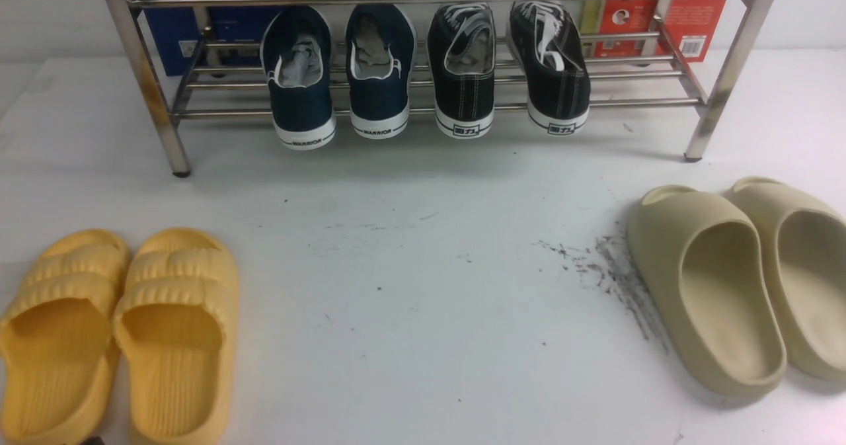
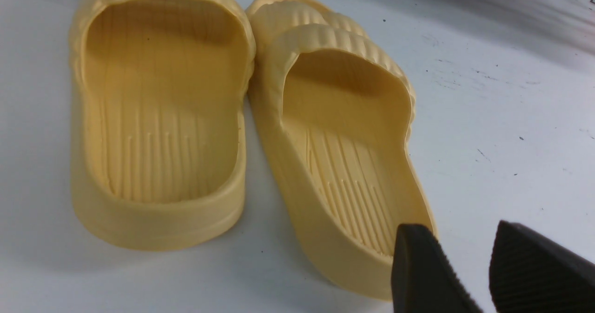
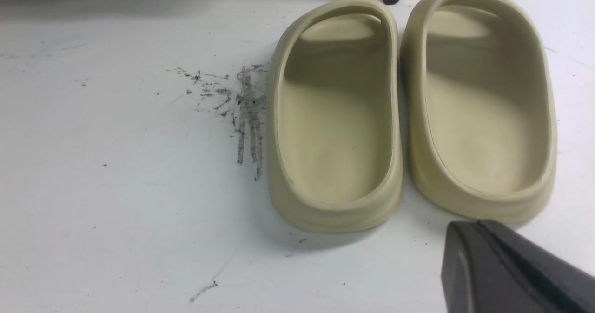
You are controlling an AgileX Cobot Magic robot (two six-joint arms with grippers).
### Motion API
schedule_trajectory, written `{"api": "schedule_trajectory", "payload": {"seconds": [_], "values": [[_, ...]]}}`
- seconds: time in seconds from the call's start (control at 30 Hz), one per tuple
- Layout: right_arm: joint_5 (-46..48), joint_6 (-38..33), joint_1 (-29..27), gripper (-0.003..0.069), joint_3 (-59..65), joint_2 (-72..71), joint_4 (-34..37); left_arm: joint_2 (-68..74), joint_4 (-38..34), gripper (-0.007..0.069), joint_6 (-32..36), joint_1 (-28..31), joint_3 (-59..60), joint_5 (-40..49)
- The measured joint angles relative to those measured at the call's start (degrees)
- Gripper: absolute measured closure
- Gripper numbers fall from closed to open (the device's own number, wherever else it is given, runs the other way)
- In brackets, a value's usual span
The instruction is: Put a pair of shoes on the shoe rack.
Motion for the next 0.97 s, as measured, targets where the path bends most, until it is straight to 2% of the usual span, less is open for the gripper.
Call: {"api": "schedule_trajectory", "payload": {"seconds": [0.97], "values": [[0.00,0.00,0.00,0.0607,0.00,0.00,0.00,0.00,0.00,0.0386,0.00,0.00,0.00,-0.05]]}}
